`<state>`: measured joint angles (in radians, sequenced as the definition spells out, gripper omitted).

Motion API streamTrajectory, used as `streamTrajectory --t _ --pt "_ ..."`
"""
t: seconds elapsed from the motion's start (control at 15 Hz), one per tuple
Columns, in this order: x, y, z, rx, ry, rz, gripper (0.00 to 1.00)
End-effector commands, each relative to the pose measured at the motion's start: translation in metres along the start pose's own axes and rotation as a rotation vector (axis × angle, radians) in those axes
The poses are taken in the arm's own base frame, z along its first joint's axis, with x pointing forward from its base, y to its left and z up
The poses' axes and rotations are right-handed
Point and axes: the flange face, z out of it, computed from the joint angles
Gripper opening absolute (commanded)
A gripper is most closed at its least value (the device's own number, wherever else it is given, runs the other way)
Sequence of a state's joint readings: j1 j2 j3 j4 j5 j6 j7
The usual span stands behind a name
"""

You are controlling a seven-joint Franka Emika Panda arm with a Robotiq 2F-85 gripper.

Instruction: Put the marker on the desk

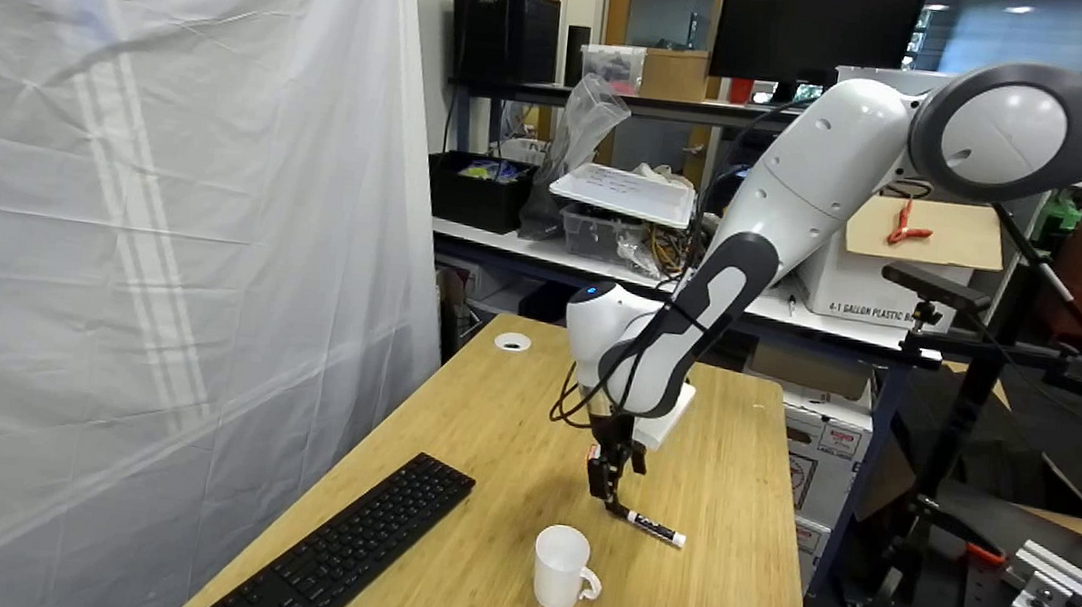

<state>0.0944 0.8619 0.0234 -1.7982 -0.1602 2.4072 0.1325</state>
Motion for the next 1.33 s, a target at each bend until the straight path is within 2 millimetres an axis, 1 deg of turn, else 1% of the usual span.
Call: streamTrajectory --t 0.0,0.13,0.27,0.4,0.53,0.73,1.0,1.07,1.27 --pt "-0.018 -0.009 -0.047 -0.015 -0.022 0.080 1.00" --pt "-0.028 -0.022 -0.075 -0.019 -0.028 0.104 1.00" --pt "-0.041 -0.033 -0.097 -0.025 -0.027 0.117 1.00" --pt "-0.054 -0.043 -0.114 -0.031 -0.018 0.126 1.00" --pt "-0.070 -0.050 -0.128 -0.033 -0.002 0.138 1.00" --pt "-0.088 -0.055 -0.140 -0.034 0.014 0.155 1.00" --pt "-0.103 -0.057 -0.148 -0.039 0.021 0.168 1.00" --pt "-0.092 -0.057 -0.141 -0.045 0.012 0.152 1.00" --pt "-0.097 -0.057 -0.143 -0.045 0.012 0.154 1.00"
